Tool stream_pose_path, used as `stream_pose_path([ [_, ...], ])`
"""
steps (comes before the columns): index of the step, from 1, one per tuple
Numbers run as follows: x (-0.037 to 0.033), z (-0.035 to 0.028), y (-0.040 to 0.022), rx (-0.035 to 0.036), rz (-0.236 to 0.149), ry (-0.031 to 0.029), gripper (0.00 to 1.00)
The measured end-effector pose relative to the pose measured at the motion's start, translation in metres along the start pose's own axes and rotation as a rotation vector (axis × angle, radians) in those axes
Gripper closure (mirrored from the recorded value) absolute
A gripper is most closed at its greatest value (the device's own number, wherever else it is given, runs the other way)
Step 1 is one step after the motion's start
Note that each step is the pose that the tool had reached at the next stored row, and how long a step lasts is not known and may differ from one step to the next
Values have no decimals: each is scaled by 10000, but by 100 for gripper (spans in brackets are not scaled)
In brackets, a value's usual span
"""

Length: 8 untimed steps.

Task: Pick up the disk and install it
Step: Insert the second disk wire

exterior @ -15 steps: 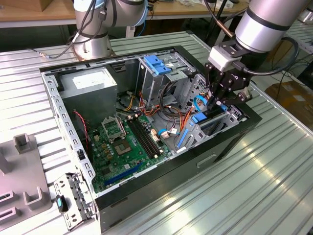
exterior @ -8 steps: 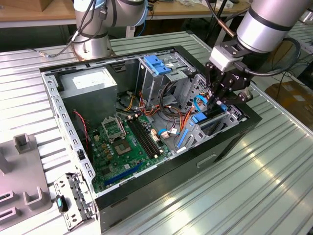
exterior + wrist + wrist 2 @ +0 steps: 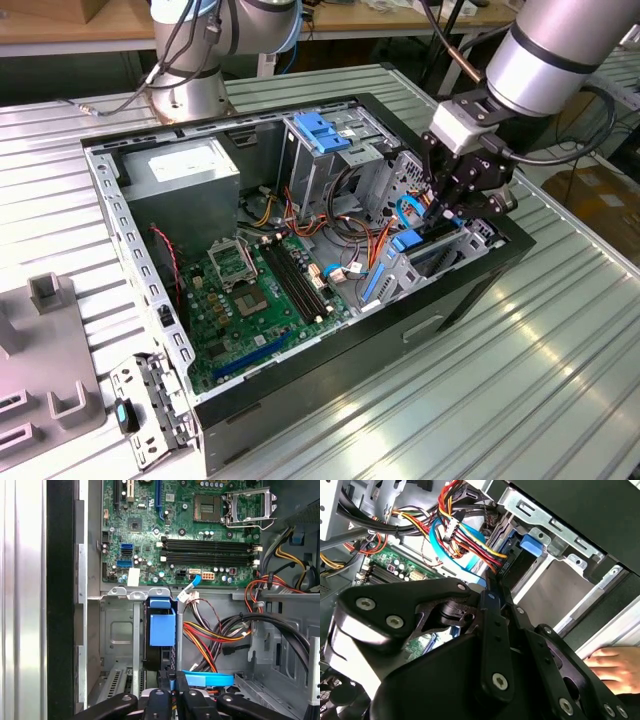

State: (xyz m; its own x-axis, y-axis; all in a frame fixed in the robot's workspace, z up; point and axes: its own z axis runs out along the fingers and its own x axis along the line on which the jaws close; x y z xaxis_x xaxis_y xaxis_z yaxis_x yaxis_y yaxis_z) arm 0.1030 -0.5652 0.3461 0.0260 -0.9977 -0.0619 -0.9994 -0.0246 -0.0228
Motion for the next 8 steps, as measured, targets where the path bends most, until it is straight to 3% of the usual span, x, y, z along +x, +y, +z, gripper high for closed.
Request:
stream_pose_path([
  [8, 3, 42, -5, -16, 1, -22, 84],
])
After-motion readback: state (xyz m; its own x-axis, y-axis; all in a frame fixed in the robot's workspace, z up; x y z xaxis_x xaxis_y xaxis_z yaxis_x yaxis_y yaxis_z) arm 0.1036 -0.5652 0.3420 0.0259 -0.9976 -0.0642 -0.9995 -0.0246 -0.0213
